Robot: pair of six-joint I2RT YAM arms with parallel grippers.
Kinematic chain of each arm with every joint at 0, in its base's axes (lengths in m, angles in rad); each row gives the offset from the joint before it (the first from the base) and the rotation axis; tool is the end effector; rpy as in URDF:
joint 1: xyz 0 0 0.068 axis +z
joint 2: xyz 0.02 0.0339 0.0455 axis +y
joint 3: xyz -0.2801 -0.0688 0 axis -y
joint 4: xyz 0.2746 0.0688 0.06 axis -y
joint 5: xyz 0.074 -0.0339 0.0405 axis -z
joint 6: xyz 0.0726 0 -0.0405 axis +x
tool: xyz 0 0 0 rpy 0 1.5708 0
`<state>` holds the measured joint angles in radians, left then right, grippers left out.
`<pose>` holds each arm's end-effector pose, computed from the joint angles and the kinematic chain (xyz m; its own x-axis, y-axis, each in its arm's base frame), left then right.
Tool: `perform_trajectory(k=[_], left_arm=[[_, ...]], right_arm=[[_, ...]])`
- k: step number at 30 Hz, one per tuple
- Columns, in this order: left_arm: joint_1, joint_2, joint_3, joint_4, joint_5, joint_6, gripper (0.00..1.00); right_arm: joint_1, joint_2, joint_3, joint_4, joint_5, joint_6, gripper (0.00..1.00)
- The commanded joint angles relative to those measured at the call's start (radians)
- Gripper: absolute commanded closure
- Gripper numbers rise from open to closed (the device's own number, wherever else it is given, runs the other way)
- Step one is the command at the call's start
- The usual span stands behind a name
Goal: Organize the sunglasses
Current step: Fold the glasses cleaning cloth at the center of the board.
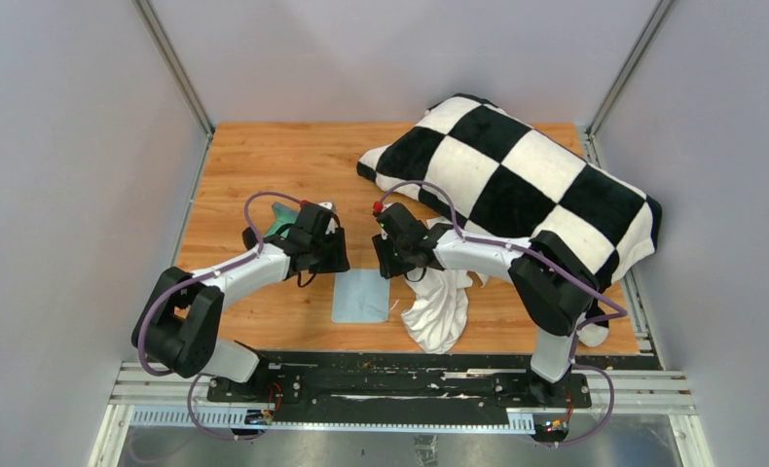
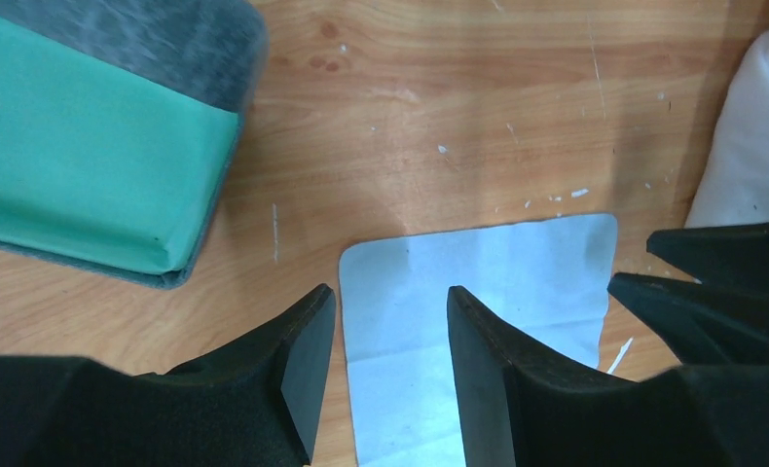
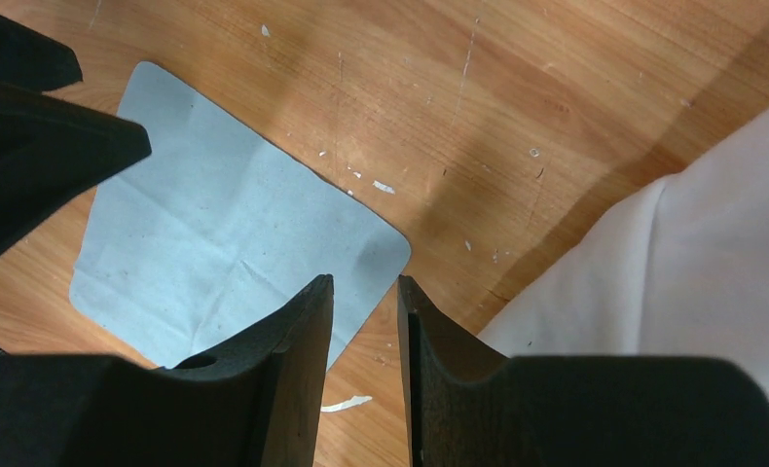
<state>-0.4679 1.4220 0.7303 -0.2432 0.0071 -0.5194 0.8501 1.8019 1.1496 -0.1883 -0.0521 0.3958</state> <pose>0.2812 -0.1427 0.1436 -0.8491 -0.1271 -0.5127 0.0384 0.9532 -0.2997 0.2852 0.3305 0.1580 -0.7518 -0.2725 -0.6005 -0.5239 0.7998 0.2930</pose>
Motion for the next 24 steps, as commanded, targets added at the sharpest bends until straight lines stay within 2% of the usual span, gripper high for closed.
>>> perform_trajectory(k=[1,14,24], left_arm=[[0.003,-0.008,-0.019,0.036,0.064,0.034,0.49],[0.029,0.082,-0.02,0.056,0.067,0.054,0.54],[0.045,0.094,-0.025,0.054,0.074,0.065,0.65]], right_arm=[[-0.013,0.021,0.01,-0.007,0.007,0.005,0.64],[-0.013,0.076,0.01,0.001,0.031,-0.003,0.68],[-0.014,0.088,0.026,-0.004,0.017,-0.027,0.95]])
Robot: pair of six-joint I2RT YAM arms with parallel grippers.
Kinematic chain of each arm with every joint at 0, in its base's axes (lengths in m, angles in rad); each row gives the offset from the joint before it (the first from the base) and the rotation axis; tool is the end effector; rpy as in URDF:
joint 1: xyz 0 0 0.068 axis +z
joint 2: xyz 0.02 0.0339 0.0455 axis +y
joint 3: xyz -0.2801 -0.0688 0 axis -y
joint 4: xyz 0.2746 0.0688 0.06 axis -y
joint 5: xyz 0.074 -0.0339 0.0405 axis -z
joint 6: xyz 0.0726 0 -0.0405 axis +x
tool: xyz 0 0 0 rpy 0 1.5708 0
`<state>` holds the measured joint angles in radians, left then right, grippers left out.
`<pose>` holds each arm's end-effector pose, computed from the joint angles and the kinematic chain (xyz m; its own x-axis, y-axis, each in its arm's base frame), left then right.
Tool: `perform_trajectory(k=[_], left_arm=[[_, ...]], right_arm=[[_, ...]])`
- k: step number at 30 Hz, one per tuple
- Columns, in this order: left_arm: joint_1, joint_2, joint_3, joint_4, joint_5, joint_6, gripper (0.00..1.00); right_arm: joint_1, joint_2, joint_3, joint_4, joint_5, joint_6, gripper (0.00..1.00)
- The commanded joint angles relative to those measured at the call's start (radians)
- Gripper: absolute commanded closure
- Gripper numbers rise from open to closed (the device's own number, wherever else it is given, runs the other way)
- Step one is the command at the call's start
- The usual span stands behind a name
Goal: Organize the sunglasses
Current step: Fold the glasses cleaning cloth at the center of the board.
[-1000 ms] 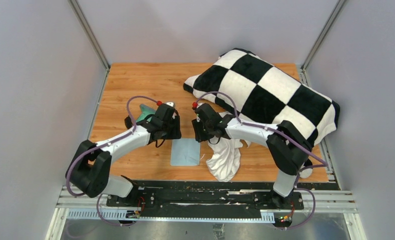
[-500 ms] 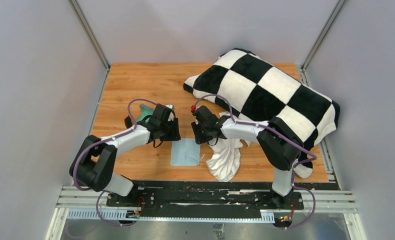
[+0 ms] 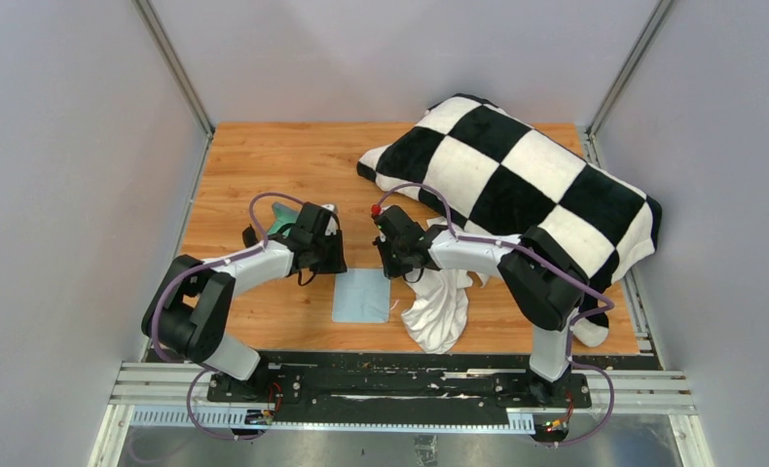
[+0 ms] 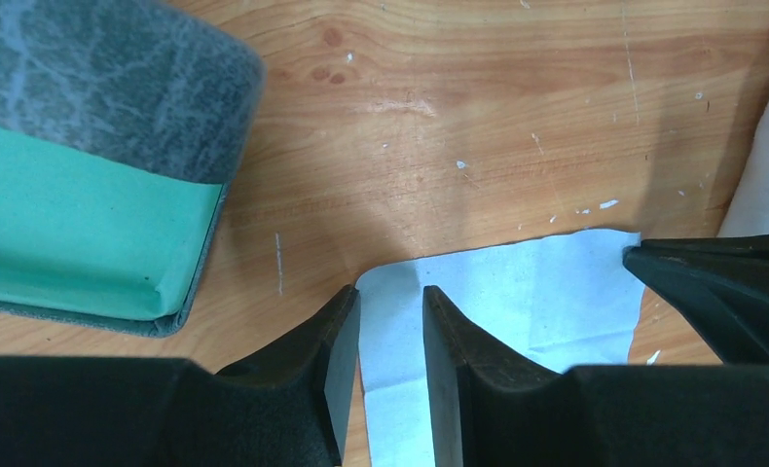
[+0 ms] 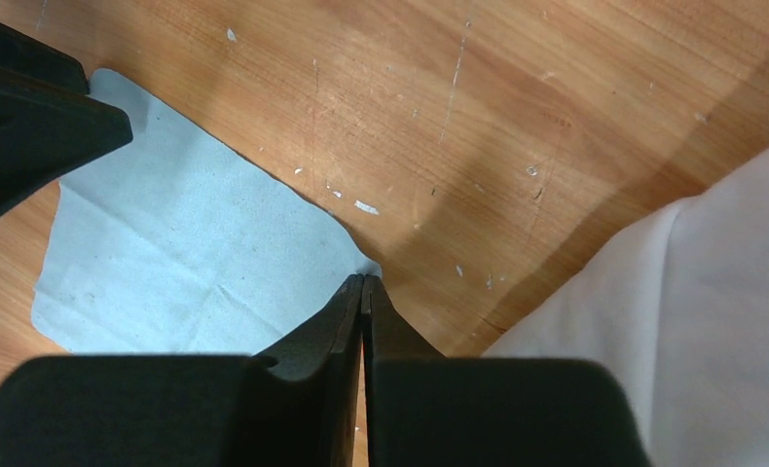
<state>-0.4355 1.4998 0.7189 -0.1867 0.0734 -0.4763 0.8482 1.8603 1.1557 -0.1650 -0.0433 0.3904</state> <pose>0.2883 -0.1400 0.1216 -0.8737 -0.0978 -0.4764 0.0651 0.9473 -0.3138 0.2903 0.3340 0.1378 -0.7595 -0.2865 -0.5840 -0.5178 0.8097 0.2761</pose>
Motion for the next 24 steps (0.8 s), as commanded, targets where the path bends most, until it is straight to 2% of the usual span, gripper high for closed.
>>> perform_trajectory(k=[1,8,16,24], left_arm=[[0.016,0.013,-0.014,-0.004,0.008,0.024,0.67],[0.031,-0.02,-0.018,-0.029,-0.002,0.043,0.67],[0.046,-0.043,-0.021,-0.042,-0.021,0.041,0.62],[0.052,-0.064,-0.035,-0.028,0.009,0.056,0.65]], right_arm=[[-0.011,0.035,0.027,-0.03,0.006,-0.028,0.98],[-0.011,0.058,0.06,-0.043,0.012,-0.068,1.0],[-0.012,0.067,0.088,-0.061,0.039,-0.091,1.0],[-0.016,0.075,0.095,-0.063,0.038,-0.096,1.0]])
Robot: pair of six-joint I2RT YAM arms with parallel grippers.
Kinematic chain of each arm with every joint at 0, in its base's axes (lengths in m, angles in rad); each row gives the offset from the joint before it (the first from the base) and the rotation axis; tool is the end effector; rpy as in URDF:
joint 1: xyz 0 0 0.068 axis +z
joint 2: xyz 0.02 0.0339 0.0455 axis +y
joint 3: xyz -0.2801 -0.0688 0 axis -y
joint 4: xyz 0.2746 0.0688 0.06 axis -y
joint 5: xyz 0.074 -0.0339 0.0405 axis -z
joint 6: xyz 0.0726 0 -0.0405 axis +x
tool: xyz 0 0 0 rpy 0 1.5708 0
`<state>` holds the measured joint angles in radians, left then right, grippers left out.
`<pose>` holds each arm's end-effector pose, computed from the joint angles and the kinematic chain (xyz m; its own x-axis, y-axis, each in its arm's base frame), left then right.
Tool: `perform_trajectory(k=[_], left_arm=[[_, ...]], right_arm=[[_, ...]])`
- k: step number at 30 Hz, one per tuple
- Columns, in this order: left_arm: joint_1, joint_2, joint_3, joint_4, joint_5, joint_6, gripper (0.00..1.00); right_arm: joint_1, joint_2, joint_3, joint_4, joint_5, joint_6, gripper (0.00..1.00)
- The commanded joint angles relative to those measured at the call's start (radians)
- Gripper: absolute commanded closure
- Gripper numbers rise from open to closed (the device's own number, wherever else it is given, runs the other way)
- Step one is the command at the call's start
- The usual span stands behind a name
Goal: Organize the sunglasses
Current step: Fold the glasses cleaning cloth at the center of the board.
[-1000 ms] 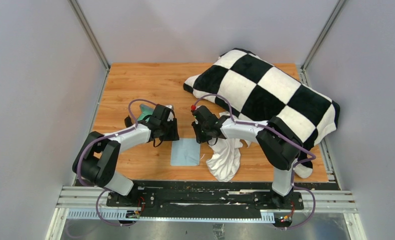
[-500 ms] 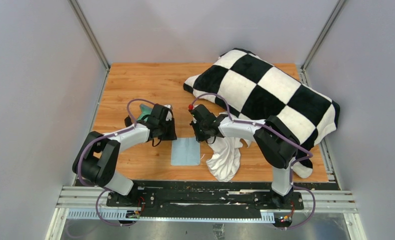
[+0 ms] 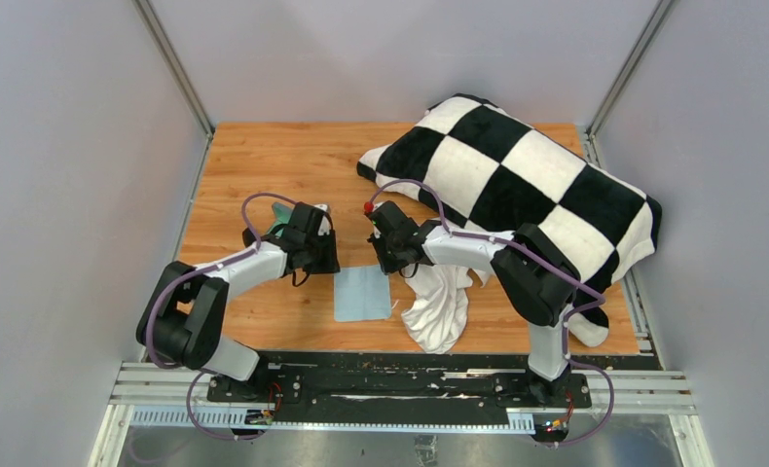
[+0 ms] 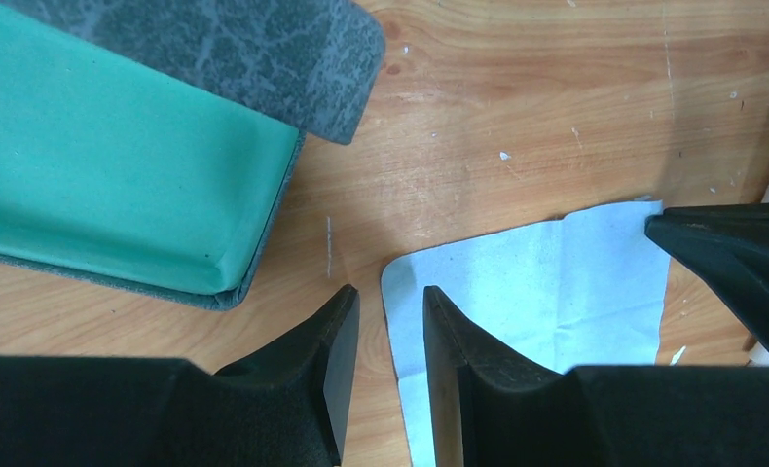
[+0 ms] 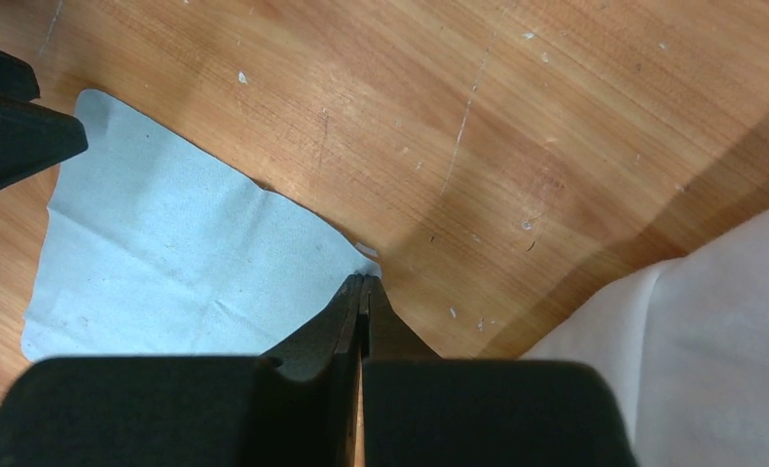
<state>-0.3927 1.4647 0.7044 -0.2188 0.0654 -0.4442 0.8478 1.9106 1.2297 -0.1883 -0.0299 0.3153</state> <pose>0.2868 -0.1239 0.1247 -0.8710 -0.1034 -0.4803 0.0457 0.9563 -0.2887 0.3021 0.3457 0.1394 -0.7168 -0.3439 -0.6065 -0.5680 0.7926 0.2219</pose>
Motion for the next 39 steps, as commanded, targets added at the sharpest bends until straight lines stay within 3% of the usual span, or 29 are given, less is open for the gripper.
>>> perform_trajectory(k=[1,13,16,19,22,25,28,33,39], left_arm=[[0.009,-0.028,-0.022,0.008,0.024,0.027,0.65],[0.009,0.049,-0.016,0.053,0.057,0.021,0.75],[0.009,0.057,-0.01,0.058,0.057,0.017,0.83],[0.009,0.062,0.001,0.047,0.045,0.017,1.0],[0.009,0.054,0.004,0.036,0.027,0.017,1.0],[0.009,0.036,0.001,0.023,0.009,0.02,1.0],[0.009,0.02,0.0,0.01,-0.003,0.026,1.0],[0.009,0.013,0.002,0.0,-0.007,0.033,1.0],[0.009,0.017,0.009,-0.006,-0.005,0.035,1.0]], right_arm=[[-0.015,0.025,0.023,-0.039,0.023,-0.021,1.0],[-0.017,0.028,0.034,-0.04,0.014,-0.027,1.0],[-0.016,0.031,0.036,-0.04,0.013,-0.026,1.0],[-0.017,0.033,0.042,-0.04,0.013,-0.028,1.0],[-0.02,0.027,0.052,-0.048,0.018,-0.029,0.98],[-0.034,0.011,0.053,-0.049,0.017,-0.032,0.82],[-0.05,0.008,0.06,-0.05,0.005,-0.037,0.74],[-0.058,0.019,0.063,-0.043,-0.02,-0.039,0.67],[-0.058,0.035,0.067,-0.018,-0.085,-0.032,0.66]])
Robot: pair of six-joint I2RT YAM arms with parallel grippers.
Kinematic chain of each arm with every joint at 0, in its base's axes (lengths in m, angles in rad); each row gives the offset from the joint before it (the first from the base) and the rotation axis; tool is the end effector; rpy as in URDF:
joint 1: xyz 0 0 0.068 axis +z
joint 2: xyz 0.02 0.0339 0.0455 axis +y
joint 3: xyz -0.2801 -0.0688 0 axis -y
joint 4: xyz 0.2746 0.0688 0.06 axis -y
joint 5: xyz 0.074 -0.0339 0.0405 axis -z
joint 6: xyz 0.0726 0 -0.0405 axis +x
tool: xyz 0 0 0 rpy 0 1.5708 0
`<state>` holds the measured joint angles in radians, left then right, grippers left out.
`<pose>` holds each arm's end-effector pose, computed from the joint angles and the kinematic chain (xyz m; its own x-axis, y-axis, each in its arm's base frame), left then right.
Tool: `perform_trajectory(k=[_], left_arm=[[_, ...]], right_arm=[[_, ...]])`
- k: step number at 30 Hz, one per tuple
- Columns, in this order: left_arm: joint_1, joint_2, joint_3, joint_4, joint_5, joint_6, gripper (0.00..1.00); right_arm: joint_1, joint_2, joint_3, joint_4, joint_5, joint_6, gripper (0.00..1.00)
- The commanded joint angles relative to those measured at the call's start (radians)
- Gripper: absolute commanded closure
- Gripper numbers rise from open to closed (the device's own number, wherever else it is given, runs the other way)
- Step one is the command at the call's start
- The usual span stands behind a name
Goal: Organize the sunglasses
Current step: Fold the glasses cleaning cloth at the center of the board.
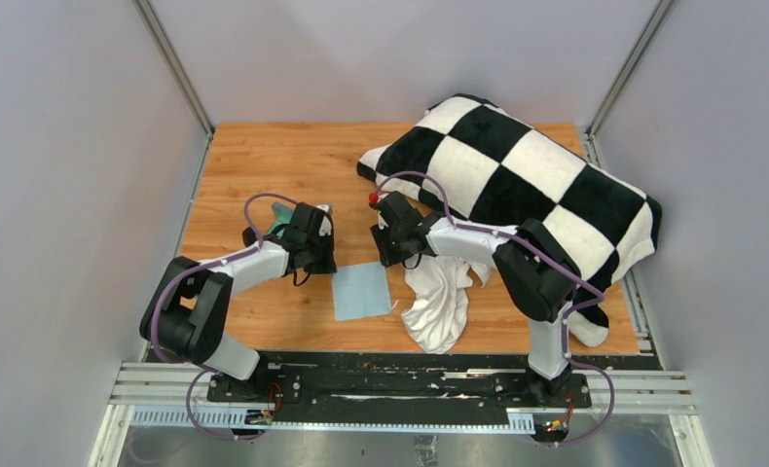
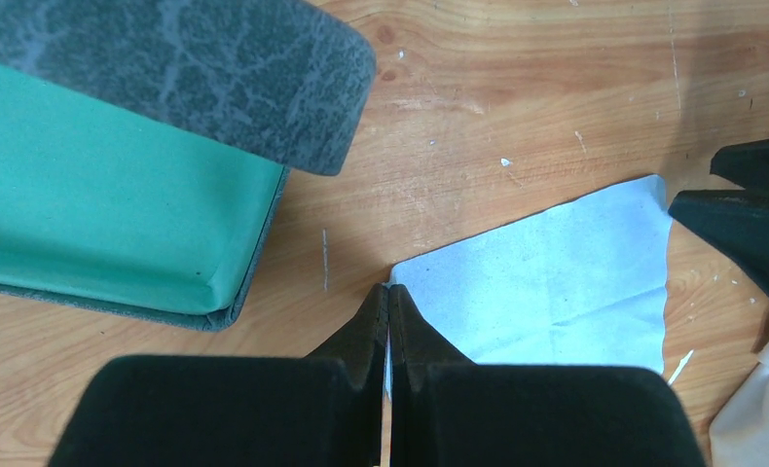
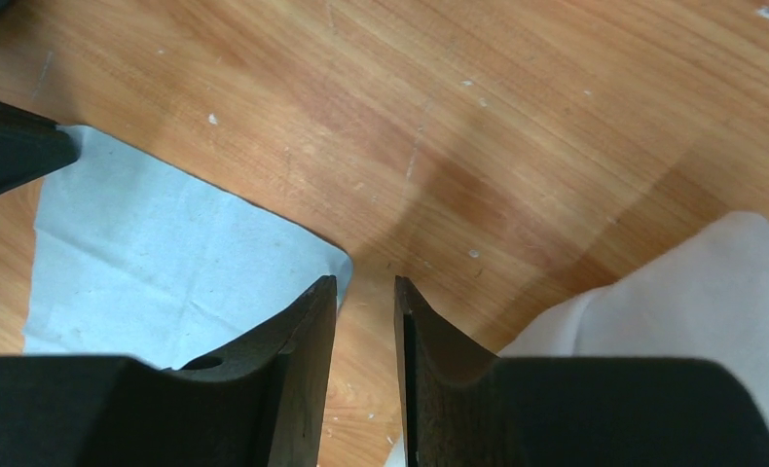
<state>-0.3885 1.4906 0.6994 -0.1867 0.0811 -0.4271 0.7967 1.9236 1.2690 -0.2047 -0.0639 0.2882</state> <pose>0.2893 -0.1248 0.1182 -0.8723 -0.0891 -0.4807 0.0638 0.9541 -0.2926 0.3230 0.3370 0.1458 -0.7187 -0.3294 -0.6123 -0.5616 0.7942 0.2320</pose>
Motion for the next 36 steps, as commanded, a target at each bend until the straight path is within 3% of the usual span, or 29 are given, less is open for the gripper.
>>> perform_trajectory(k=[1,9,13,20,36], left_arm=[[0.005,-0.008,0.016,-0.036,-0.019,0.018,1.0],[0.005,-0.007,0.021,-0.039,-0.012,0.016,1.0],[0.005,-0.013,0.022,-0.041,-0.013,0.015,1.0],[0.005,-0.008,0.037,-0.054,-0.003,0.022,1.0],[0.005,-0.16,-0.001,-0.084,0.099,-0.018,1.0]], right_arm=[[-0.007,0.025,0.03,0.003,-0.062,-0.005,0.66],[-0.007,0.055,0.037,0.021,-0.089,0.003,0.71],[-0.008,0.057,0.034,0.022,-0.076,0.008,0.88],[-0.007,0.059,0.046,0.018,-0.096,0.004,1.0],[0.001,-0.052,0.022,0.0,-0.177,0.002,1.0]])
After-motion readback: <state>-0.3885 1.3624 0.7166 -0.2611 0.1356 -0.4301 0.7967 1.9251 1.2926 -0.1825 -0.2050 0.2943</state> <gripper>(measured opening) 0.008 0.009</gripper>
